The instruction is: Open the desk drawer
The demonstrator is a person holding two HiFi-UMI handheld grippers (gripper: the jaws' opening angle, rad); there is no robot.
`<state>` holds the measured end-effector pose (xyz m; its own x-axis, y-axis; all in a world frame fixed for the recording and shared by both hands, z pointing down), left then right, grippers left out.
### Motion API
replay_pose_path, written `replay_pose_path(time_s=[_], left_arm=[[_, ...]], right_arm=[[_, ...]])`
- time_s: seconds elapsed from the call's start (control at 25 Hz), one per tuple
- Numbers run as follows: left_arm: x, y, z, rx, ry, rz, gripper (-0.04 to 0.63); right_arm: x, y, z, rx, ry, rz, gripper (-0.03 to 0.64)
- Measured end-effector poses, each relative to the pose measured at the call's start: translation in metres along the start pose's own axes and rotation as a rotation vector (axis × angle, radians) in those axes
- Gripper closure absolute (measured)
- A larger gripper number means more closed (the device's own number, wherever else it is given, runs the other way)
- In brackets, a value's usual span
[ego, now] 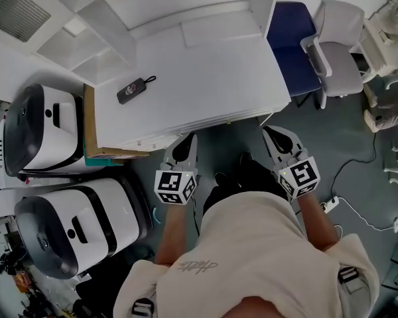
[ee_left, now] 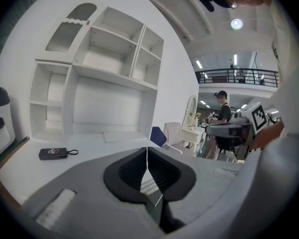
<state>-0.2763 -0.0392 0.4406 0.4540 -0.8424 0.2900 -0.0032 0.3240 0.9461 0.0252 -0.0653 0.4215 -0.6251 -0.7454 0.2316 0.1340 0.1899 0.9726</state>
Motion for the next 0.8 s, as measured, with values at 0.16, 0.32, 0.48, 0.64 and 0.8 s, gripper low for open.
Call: replay_pose_path(time_s=[0.16, 0.32, 0.48, 0.64, 0.8], left_arm=[[0.015, -0.019, -0.005, 0.020, -0.005, 0.004, 0.578], [0.033, -0.043, -0.008, 0.050, -0.008, -0.003, 0.578], [0.054, -0.057, -0.011, 0.080, -0.009, -0.002, 0.578], [0.078, -0.057, -0.014, 0.070, 0.003, -0.007, 0.578], [0.097, -0.058, -0.014, 0.015, 0.017, -0.006, 0.578]], right_arm=[[0.011, -0.003, -0.018, 0.018, -0.015, -0.016, 0.620], [0.028, -0.016, -0.041, 0.012, -0.037, -0.070, 0.620], [0.042, -0.014, -0.062, 0.025, -0.063, -0.086, 0.620], [0.055, -0.009, -0.082, 0.016, -0.083, -0.102, 0.620], [0.062, -0.003, -0.097, 0.016, -0.095, -0.096, 0.618]])
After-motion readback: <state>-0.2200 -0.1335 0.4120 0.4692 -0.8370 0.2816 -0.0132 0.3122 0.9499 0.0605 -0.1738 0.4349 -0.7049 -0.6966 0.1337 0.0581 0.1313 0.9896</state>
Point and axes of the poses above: the fingertips, and each gripper's own axes: x forward along the fingers, z to its left, y out of its underside, the point moved 10 cm from there along -x, backward along the fingers, and after that the axes turned 3 degrees about y, right-handed, at the moved point
